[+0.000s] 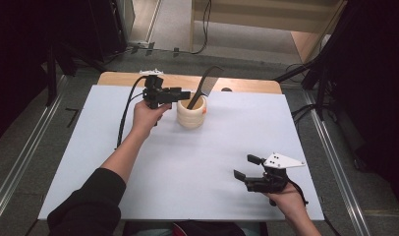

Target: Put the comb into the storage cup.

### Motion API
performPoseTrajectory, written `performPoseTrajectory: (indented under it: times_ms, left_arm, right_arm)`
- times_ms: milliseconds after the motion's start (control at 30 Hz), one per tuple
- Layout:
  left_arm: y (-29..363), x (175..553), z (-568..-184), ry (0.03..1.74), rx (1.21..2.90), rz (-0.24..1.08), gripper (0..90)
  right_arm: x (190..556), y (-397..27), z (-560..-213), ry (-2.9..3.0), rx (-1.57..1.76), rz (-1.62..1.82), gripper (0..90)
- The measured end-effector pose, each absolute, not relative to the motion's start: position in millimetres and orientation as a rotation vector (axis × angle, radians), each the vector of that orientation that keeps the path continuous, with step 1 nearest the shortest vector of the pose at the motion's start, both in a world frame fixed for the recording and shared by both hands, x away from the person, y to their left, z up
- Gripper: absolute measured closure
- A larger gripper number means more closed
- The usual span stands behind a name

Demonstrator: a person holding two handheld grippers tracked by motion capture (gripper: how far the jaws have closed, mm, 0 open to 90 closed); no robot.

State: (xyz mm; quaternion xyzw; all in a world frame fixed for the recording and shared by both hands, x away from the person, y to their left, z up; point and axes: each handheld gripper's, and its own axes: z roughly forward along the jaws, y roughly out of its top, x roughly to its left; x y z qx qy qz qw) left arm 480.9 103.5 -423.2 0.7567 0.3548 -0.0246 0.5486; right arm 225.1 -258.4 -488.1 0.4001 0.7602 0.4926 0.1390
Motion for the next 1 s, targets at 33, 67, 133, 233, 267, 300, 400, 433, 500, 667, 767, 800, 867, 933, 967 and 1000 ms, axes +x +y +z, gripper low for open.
performPoseTrajectory:
  times_ms: [33, 67, 133, 233, 267, 300, 400, 433, 500, 667, 767, 800, 867, 933, 967, 1000]
  left_arm:
    - [106.0, 480.2, -423.3, 0.838, 1.797, -0.064, 36.2]
    - [108.3, 479.0, -423.5, 0.840, 1.796, -0.067, 36.3]
    - [113.0, 477.1, -424.1, 0.843, 1.796, -0.067, 36.3]
    - [119.3, 474.4, -424.5, 0.851, 1.788, -0.087, 36.3]
    - [121.0, 473.3, -424.4, 0.850, 1.791, -0.086, 36.2]
    - [122.6, 472.0, -424.2, 0.852, 1.793, -0.089, 36.3]
    - [127.3, 467.8, -424.5, 0.850, 1.796, -0.100, 36.2]
    - [128.8, 466.3, -424.9, 0.852, 1.798, -0.102, 36.2]
    - [131.9, 463.4, -425.8, 0.856, 1.799, -0.113, 36.2]
    - [138.1, 455.9, -430.3, 0.862, 1.814, -0.110, 36.2]
    - [141.6, 451.5, -432.6, 0.869, 1.807, -0.122, 36.2]
    - [142.9, 450.3, -433.2, 0.870, 1.807, -0.124, 36.2]
    - [145.1, 447.6, -434.3, 0.876, 1.803, -0.130, 36.2]
    - [146.4, 444.9, -435.4, 0.881, 1.805, -0.133, 36.2]
    - [147.0, 443.4, -436.0, 0.881, 1.806, -0.134, 36.2]
    - [147.5, 442.1, -436.8, 0.881, 1.807, -0.135, 36.2]
  right_arm:
    - [225.3, -257.9, -488.3, 2.201, 1.156, 1.426, 18.1]
    - [225.3, -257.4, -488.5, 2.207, 1.157, 1.417, 18.1]
    - [226.0, -256.4, -489.0, 2.208, 1.150, 1.422, 18.0]
    - [226.4, -256.0, -489.1, 2.213, 1.150, 1.427, 18.1]
    - [226.5, -255.7, -489.3, 2.214, 1.152, 1.426, 18.1]
    - [226.7, -255.6, -489.4, 2.215, 1.152, 1.425, 18.1]
    - [227.7, -255.8, -489.4, 2.218, 1.153, 1.424, 18.0]
    - [228.2, -255.6, -489.6, 2.217, 1.155, 1.422, 18.0]
    - [229.5, -255.0, -490.1, 2.221, 1.156, 1.419, 18.0]
    - [231.7, -251.8, -490.3, 2.227, 1.154, 1.418, 18.1]
    - [231.0, -250.1, -490.4, 2.236, 1.153, 1.413, 18.1]
    - [230.8, -249.9, -490.3, 2.240, 1.152, 1.413, 18.0]
    - [230.6, -249.8, -490.4, 2.241, 1.149, 1.411, 18.0]
    - [230.3, -250.2, -490.5, 2.238, 1.151, 1.412, 18.1]
    - [230.0, -250.6, -490.3, 2.238, 1.152, 1.410, 18.1]
    - [229.9, -250.7, -490.3, 2.236, 1.156, 1.413, 18.1]
